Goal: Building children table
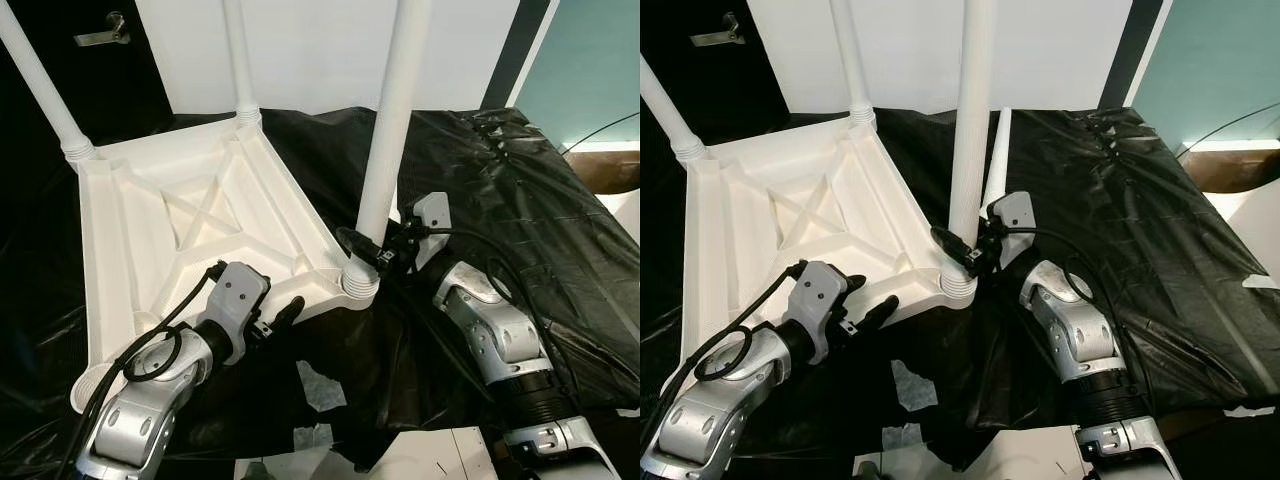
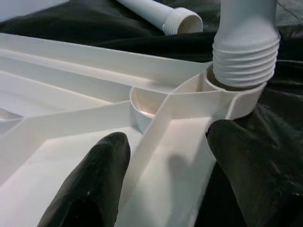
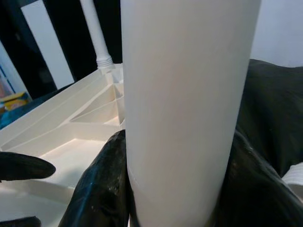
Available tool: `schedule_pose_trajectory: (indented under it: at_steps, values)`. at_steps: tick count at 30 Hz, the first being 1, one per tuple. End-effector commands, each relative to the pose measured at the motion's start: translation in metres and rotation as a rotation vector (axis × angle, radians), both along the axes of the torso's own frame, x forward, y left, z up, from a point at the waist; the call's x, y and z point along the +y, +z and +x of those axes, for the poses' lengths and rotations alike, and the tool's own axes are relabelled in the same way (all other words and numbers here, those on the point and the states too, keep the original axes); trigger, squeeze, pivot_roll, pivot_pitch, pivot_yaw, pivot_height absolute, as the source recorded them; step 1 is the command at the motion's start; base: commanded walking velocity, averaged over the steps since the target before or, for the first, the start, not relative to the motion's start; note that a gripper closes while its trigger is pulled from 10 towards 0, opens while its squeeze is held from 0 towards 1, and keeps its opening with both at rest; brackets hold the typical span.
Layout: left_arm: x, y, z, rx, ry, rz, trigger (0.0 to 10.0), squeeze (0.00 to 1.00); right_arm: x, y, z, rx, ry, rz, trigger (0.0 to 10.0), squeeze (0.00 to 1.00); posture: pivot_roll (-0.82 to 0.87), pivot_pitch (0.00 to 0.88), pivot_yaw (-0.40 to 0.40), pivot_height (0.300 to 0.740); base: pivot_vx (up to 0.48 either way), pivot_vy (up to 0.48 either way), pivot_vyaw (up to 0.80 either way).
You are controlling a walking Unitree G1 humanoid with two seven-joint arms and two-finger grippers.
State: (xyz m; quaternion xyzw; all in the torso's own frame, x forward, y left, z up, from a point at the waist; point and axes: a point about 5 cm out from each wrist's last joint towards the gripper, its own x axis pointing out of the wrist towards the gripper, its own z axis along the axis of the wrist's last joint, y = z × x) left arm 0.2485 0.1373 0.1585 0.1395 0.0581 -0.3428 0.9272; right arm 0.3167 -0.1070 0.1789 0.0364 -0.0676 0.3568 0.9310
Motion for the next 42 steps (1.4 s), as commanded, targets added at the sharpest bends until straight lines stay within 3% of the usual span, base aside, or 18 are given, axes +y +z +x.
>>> schedule_pose_trajectory:
  at_steps: [1, 13, 25, 42]
  values:
    - [0.003, 0.000, 0.003, -0.009, 0.042, 0.013, 10.0, 0.00, -0.007, -0.004, 0.003, 0.023, -0.038, 0.005, 10.0, 0.00, 0.11, 0.064, -0.031, 0.740, 0.000, 0.000, 0.00]
    - [0.005, 0.001, 0.004, -0.021, 0.061, 0.024, 10.0, 0.00, 0.012, -0.012, 0.003, 0.040, -0.009, -0.009, 10.0, 0.00, 0.11, 0.062, -0.023, 0.740, 0.000, 0.000, 0.00]
    - [0.008, 0.003, 0.003, -0.029, 0.080, 0.022, 10.0, 0.00, 0.006, -0.044, -0.012, -0.006, 0.032, -0.201, 10.0, 0.00, 0.11, 0.069, -0.021, 0.740, 0.000, 0.000, 0.00]
    - [0.009, 0.006, 0.000, -0.033, 0.081, 0.029, 10.0, 0.00, 0.004, -0.062, -0.024, 0.033, 0.092, -0.138, 10.0, 0.00, 0.12, 0.075, -0.009, 0.740, 0.000, 0.000, 0.00]
